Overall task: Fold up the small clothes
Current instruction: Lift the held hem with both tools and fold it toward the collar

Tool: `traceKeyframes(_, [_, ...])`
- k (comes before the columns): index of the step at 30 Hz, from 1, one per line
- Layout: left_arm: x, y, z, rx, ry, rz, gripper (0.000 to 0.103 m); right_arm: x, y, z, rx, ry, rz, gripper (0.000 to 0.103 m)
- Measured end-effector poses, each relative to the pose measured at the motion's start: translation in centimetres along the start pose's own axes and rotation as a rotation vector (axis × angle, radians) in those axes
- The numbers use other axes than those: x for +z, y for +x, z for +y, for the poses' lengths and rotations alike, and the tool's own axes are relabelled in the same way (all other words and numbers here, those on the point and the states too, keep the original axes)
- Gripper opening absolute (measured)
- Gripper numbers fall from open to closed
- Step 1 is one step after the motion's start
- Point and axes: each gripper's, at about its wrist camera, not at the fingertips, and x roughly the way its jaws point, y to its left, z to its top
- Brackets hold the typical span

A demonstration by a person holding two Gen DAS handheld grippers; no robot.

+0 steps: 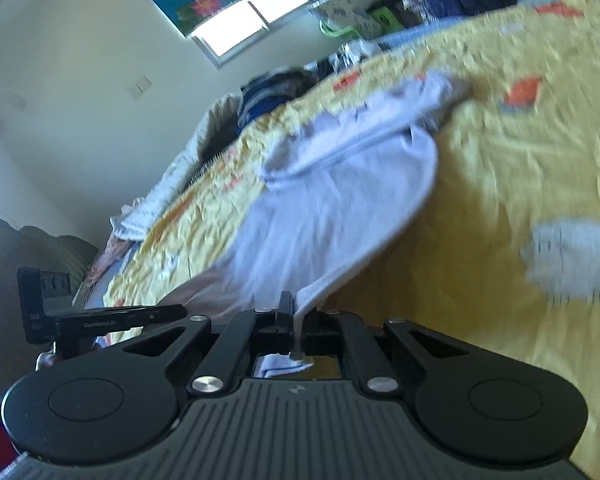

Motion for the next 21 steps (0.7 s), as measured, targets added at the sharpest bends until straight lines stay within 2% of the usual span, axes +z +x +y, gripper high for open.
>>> traceKeyframes(7, [3.3, -0.7, -0.2, 0.034, -0.016, -0.118, 0.004, 3.0, 0.2, 0.0, -0.043, 0.0, -0.091, 0.006])
traceKeyframes(14, [5.5, 0.5, 0.7, 0.047, -0.06, -0.147, 0.004, 5.9, 1.2, -0.4, -0.079, -0.003, -0.18, 0.006])
traceKeyframes(21, [6.6, 1.0, 1.4, 0.053, -0.11, -0.2, 0.004, 7.5, 2.2, -0.4, -0.133, -0.028, -0.222, 0.006])
